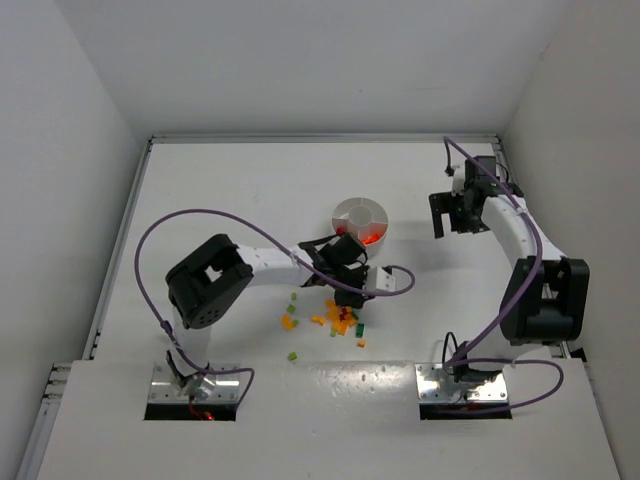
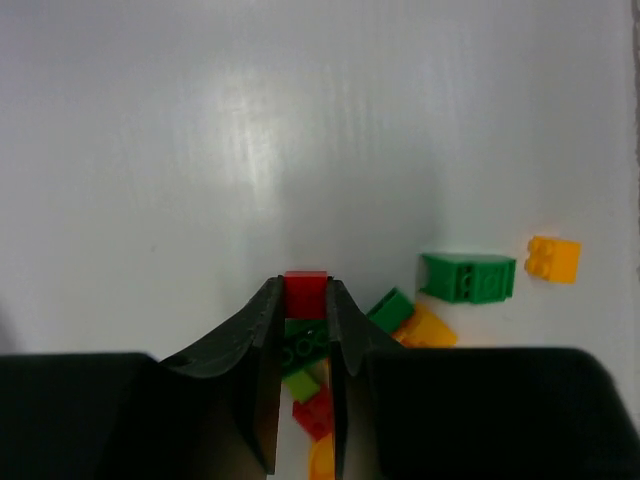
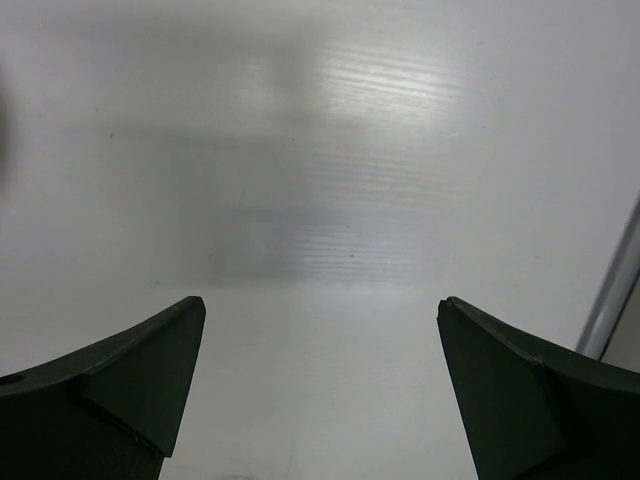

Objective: Sort the legos into containers by color

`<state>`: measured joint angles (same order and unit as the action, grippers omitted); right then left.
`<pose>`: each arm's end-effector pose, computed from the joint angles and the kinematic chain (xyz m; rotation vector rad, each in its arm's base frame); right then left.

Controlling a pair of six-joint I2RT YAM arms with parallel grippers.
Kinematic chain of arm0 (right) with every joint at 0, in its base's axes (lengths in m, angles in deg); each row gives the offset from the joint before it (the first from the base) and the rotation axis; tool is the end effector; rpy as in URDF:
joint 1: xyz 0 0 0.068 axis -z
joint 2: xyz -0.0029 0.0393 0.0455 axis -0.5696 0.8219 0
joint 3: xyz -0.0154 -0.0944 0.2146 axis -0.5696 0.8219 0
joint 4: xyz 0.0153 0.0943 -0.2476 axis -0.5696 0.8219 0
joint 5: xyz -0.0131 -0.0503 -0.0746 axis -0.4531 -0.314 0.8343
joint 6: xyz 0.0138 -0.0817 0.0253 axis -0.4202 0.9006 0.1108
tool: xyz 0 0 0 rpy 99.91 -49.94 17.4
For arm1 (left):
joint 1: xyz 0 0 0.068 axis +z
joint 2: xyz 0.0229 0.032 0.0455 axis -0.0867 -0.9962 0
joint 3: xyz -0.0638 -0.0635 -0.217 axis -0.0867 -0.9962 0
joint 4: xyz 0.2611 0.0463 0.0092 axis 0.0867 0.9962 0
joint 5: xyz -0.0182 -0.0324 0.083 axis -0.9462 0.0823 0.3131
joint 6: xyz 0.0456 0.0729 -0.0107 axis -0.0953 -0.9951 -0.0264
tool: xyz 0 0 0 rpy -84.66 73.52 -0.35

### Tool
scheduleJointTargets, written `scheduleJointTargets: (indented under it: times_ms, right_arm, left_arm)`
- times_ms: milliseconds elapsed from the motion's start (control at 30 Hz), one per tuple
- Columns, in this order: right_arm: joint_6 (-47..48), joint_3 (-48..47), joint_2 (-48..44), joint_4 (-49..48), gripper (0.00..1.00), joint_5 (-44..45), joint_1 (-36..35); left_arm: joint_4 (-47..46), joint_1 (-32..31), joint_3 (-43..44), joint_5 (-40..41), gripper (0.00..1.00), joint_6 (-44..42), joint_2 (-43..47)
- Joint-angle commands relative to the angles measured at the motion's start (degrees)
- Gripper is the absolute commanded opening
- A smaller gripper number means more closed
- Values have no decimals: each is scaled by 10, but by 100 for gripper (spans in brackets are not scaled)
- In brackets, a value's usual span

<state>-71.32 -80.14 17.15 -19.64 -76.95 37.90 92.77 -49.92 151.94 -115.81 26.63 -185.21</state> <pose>0.3361 -0.0205 0.1495 0.0536 2.6865 -0.0581 0.2010 -0.3472 0.0762 1.8360 1.7550 -0.7861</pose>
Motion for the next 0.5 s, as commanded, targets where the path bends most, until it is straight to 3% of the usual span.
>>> scheduleJointTargets:
  times_ms: [0, 267, 367, 467]
  right_arm:
    - [-6, -31, -16, -13, 100, 45, 2]
    - [77, 1, -72, 1, 100, 26, 7]
    - [112, 21, -80, 9, 94, -12, 7]
    - [128, 34, -111, -11, 99, -23, 7]
  left_arm:
    - [15, 44, 14, -27, 22, 51, 77]
    - [27, 127, 9, -19, 22, 165, 211]
    - [39, 167, 14, -5, 22, 185, 225]
    - [47, 199, 27, 9, 22, 185, 217]
